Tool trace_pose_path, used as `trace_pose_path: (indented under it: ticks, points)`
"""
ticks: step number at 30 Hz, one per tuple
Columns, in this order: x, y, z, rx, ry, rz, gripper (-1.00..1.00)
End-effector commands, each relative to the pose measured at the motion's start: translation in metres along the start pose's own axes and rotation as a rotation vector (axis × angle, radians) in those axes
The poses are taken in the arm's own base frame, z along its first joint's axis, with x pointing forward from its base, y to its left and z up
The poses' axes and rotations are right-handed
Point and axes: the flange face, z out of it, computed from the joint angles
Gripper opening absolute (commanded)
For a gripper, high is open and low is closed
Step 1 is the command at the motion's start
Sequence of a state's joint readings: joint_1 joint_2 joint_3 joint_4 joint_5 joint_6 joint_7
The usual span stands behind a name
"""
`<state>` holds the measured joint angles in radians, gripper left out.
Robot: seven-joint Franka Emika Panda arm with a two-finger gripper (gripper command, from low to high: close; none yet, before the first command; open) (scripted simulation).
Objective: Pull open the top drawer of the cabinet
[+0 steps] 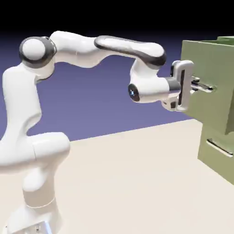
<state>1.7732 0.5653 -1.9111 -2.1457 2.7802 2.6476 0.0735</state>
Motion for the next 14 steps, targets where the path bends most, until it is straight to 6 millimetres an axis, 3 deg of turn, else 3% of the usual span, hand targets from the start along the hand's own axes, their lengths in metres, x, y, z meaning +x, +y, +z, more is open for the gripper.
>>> trace_pose_path:
  ticks: [1,10,11,12,14]
  points:
    - [0.0,0.0,-0.008,0.0,0.001,0.0,-1.0]
    - [0.0,0.0,-0.098,0.0,0.001,0.0,-1.0]
    - [0.0,0.0,-0.098,0.0,0.001,0.0,1.0]
    - [0.0,0.0,-0.098,0.0,0.001,0.0,1.0]
    - [-0.001,0.0,-0.122,-0.001,0.003,-0.004,1.0]
